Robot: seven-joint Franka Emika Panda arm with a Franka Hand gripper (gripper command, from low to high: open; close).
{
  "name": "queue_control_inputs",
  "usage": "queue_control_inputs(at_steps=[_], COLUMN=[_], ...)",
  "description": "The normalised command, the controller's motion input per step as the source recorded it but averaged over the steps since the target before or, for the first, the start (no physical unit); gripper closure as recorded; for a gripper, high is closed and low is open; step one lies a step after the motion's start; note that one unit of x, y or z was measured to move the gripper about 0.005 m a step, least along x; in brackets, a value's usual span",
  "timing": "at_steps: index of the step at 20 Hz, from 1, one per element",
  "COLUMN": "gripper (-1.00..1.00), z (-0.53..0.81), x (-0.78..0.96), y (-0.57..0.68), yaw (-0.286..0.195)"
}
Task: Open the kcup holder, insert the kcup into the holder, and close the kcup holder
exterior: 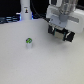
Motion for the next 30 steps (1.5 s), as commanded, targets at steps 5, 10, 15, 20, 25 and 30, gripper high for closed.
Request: queue_control_inputs(at_steps=[5,10,15,20,25,30], gripper=[1.0,1.0,-1.0,-1.0,-1.0,-1.0], z=[0.24,0.21,0.23,0.37,0.34,0.35], x=[0.9,0.85,0.61,0.14,0.11,-0.05], y=[-0.39,-0.44,-0.39,-0.1,-0.12,-0.33], yaw=[-0.085,-0.087,-0.071,-0.094,-0.1,-0.227])
